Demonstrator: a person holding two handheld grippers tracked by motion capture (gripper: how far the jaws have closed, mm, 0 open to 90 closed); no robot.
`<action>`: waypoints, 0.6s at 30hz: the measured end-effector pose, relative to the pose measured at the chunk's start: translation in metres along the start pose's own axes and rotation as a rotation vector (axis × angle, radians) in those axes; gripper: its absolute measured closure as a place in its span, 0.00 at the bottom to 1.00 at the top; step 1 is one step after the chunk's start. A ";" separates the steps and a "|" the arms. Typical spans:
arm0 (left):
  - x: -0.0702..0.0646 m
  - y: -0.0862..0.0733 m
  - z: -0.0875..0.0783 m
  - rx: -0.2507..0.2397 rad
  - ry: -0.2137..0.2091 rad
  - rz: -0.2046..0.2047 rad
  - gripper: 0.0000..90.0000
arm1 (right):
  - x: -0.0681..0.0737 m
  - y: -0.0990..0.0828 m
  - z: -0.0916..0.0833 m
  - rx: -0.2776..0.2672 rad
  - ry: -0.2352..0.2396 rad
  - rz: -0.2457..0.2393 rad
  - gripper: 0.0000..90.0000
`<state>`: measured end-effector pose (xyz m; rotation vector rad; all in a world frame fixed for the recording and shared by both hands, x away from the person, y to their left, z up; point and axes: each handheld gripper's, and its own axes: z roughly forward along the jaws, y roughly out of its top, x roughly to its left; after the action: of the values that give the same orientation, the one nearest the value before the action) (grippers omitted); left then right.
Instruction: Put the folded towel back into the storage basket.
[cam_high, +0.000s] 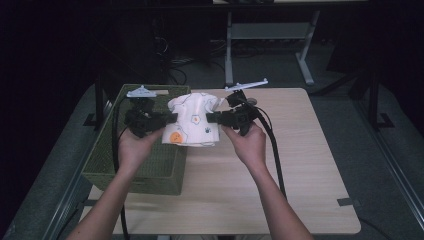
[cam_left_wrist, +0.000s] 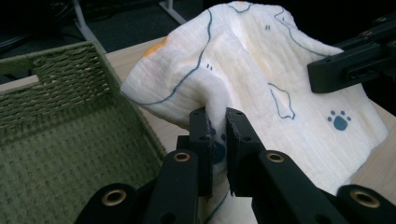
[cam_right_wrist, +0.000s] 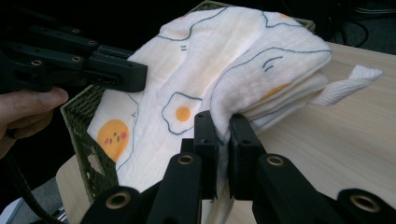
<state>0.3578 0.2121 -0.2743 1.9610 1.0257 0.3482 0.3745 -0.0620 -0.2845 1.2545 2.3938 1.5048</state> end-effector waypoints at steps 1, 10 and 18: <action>0.002 0.000 -0.001 0.000 -0.001 -0.001 0.92 | 0.002 0.002 0.002 0.003 -0.001 -0.003 0.93; 0.021 -0.005 -0.015 0.001 0.018 -0.014 0.92 | 0.014 0.013 0.021 0.010 0.014 -0.008 0.93; 0.040 -0.010 -0.030 0.011 0.051 -0.014 0.92 | 0.029 0.025 0.043 0.023 0.024 -0.023 0.93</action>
<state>0.3600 0.2630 -0.2698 1.9624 1.0758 0.3874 0.3887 -0.0072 -0.2778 1.2159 2.4382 1.4998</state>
